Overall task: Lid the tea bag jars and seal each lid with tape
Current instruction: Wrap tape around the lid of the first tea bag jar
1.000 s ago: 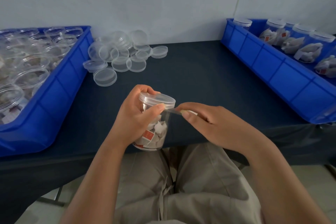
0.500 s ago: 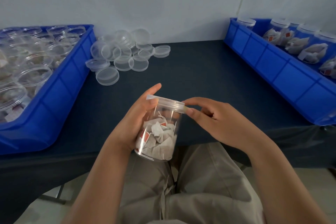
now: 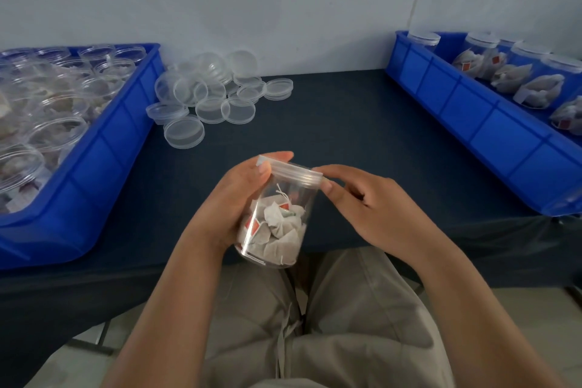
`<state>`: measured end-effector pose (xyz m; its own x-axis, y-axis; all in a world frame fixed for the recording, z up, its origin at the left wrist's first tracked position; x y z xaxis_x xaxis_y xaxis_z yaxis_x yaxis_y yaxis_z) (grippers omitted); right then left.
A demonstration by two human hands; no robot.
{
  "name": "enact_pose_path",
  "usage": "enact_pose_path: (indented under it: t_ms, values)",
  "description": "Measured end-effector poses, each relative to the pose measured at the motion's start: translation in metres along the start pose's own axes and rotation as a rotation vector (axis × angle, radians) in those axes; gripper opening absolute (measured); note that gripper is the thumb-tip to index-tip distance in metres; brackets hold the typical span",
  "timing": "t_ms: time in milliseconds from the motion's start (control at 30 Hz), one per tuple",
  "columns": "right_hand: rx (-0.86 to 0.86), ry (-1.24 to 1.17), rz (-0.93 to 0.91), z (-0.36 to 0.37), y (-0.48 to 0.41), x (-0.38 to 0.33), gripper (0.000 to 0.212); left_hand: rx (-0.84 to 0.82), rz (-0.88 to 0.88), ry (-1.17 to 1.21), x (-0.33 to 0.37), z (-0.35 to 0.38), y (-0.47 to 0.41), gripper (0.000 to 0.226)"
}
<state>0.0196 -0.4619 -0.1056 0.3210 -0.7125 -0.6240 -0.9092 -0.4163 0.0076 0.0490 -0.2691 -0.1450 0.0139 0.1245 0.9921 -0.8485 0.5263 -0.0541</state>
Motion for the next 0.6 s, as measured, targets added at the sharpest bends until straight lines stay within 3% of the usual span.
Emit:
enact_pose_path:
  t_ms: [200,267,333,433,533,600]
  values:
    - [0.098,0.022,0.033,0.001,0.001,0.0,0.047,0.107,-0.07,-0.25,0.002,-0.002,0.005,0.049]
    - [0.113,0.024,0.056,0.002,0.001,0.001,0.047,0.191,-0.073,-0.42,0.011,0.003,0.006,0.058]
    - [0.131,0.027,0.069,0.002,0.001,0.001,0.044,0.283,-0.066,-0.56,0.02,0.004,0.006,0.082]
    - [0.155,0.034,0.083,0.002,0.002,-0.002,0.041,0.312,-0.089,-0.581,0.022,0.006,0.008,0.106]
    - [0.156,0.026,0.074,0.004,0.002,-0.003,0.035,0.311,-0.106,-0.688,0.025,0.013,0.007,0.108]
    - [0.118,0.024,0.071,0.005,0.001,-0.002,0.042,0.347,-0.102,-0.664,0.024,0.009,0.007,0.098]
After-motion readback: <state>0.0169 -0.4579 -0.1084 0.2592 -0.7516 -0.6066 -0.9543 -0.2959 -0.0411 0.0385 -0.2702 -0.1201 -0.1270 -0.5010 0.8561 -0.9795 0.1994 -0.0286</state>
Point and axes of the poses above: each hand's wrist, its own y-axis away from the middle knuckle, its own z-axis out of the palm, x = y × z, the point moved 10 cm from there along -y, towards the middle knuckle, and after that the axes turned 15 degrees about -x, right-handed, at the moved point
